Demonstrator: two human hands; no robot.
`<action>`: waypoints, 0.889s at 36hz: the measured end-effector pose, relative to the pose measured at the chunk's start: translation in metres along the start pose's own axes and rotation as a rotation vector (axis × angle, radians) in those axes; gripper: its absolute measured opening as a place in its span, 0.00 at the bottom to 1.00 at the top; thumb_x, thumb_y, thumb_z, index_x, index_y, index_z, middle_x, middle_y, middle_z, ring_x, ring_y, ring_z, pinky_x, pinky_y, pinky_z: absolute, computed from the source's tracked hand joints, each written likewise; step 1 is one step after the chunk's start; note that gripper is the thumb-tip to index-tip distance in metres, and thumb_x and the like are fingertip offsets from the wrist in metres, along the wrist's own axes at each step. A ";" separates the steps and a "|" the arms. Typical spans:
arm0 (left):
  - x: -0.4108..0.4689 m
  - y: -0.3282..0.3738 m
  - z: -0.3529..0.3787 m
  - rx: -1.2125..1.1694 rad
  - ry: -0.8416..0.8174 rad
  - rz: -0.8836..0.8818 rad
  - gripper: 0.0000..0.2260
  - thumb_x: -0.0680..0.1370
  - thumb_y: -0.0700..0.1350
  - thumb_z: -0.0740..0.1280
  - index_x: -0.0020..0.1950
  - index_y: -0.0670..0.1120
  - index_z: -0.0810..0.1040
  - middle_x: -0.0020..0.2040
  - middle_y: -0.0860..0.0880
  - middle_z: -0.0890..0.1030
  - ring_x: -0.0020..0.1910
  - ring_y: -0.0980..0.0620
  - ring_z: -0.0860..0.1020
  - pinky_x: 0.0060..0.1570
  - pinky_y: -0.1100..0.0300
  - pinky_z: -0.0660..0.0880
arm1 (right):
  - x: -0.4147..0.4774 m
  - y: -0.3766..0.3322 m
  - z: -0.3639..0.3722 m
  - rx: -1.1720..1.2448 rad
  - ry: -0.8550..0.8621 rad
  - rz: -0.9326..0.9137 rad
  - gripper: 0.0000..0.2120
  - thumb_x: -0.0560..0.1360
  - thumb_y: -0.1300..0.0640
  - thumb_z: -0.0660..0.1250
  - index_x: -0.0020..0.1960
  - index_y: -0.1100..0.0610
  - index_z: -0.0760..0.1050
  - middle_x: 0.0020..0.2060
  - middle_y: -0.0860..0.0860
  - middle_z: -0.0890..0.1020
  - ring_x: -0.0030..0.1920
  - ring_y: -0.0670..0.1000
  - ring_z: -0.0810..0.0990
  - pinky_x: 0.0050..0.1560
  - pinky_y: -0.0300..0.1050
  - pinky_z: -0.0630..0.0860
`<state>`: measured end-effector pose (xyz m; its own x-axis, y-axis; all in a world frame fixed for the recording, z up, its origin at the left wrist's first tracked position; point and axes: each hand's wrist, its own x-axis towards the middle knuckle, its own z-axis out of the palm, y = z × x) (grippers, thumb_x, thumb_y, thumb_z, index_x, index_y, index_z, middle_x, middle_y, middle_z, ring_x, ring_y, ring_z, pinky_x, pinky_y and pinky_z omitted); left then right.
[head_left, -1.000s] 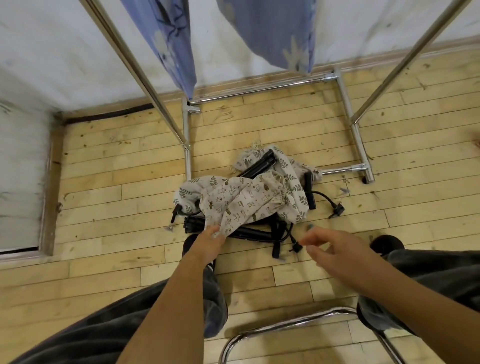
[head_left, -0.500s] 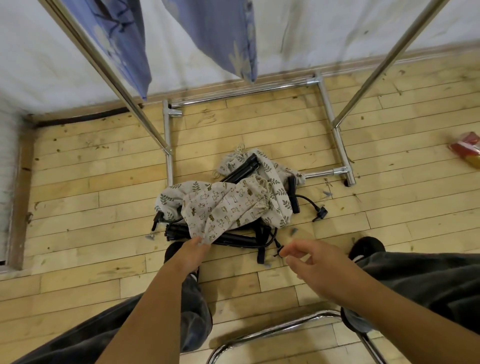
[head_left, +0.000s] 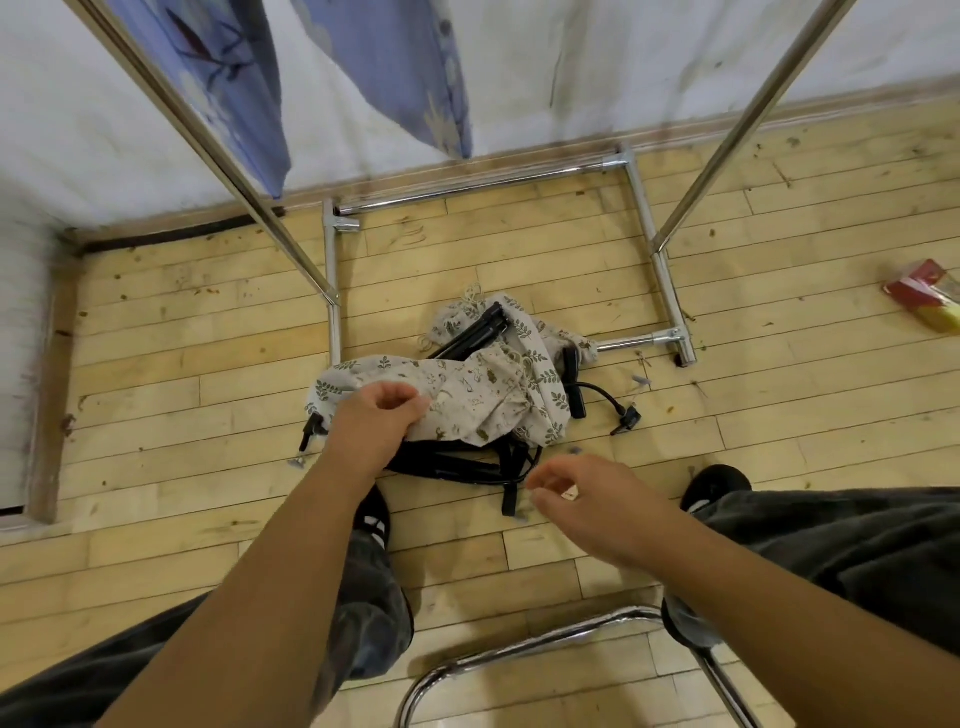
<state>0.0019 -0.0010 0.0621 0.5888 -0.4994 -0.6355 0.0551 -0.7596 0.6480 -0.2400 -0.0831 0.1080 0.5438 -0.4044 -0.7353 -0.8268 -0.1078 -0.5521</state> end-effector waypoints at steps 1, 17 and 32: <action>-0.006 0.010 0.001 0.018 0.001 0.010 0.06 0.78 0.47 0.75 0.52 0.51 0.82 0.50 0.52 0.85 0.47 0.53 0.82 0.45 0.62 0.75 | -0.002 0.000 -0.001 -0.013 -0.002 -0.005 0.12 0.84 0.46 0.62 0.65 0.44 0.77 0.55 0.40 0.80 0.47 0.40 0.80 0.42 0.33 0.75; -0.104 0.102 -0.036 -0.332 -0.105 0.013 0.13 0.80 0.35 0.61 0.52 0.51 0.80 0.55 0.41 0.76 0.54 0.42 0.78 0.51 0.47 0.79 | -0.003 -0.001 -0.013 0.090 0.044 0.057 0.24 0.85 0.47 0.60 0.79 0.49 0.63 0.56 0.48 0.81 0.47 0.43 0.80 0.39 0.36 0.74; -0.129 0.117 -0.037 -0.509 -0.478 -0.013 0.12 0.72 0.33 0.55 0.44 0.47 0.74 0.52 0.44 0.77 0.51 0.41 0.77 0.31 0.56 0.76 | -0.001 0.006 -0.007 -0.111 0.051 -0.158 0.46 0.71 0.45 0.79 0.81 0.39 0.58 0.79 0.45 0.61 0.79 0.50 0.60 0.78 0.59 0.64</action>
<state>-0.0384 -0.0099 0.2354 0.1728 -0.7088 -0.6839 0.4995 -0.5354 0.6811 -0.2467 -0.0891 0.1080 0.6620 -0.4203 -0.6206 -0.7443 -0.2713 -0.6103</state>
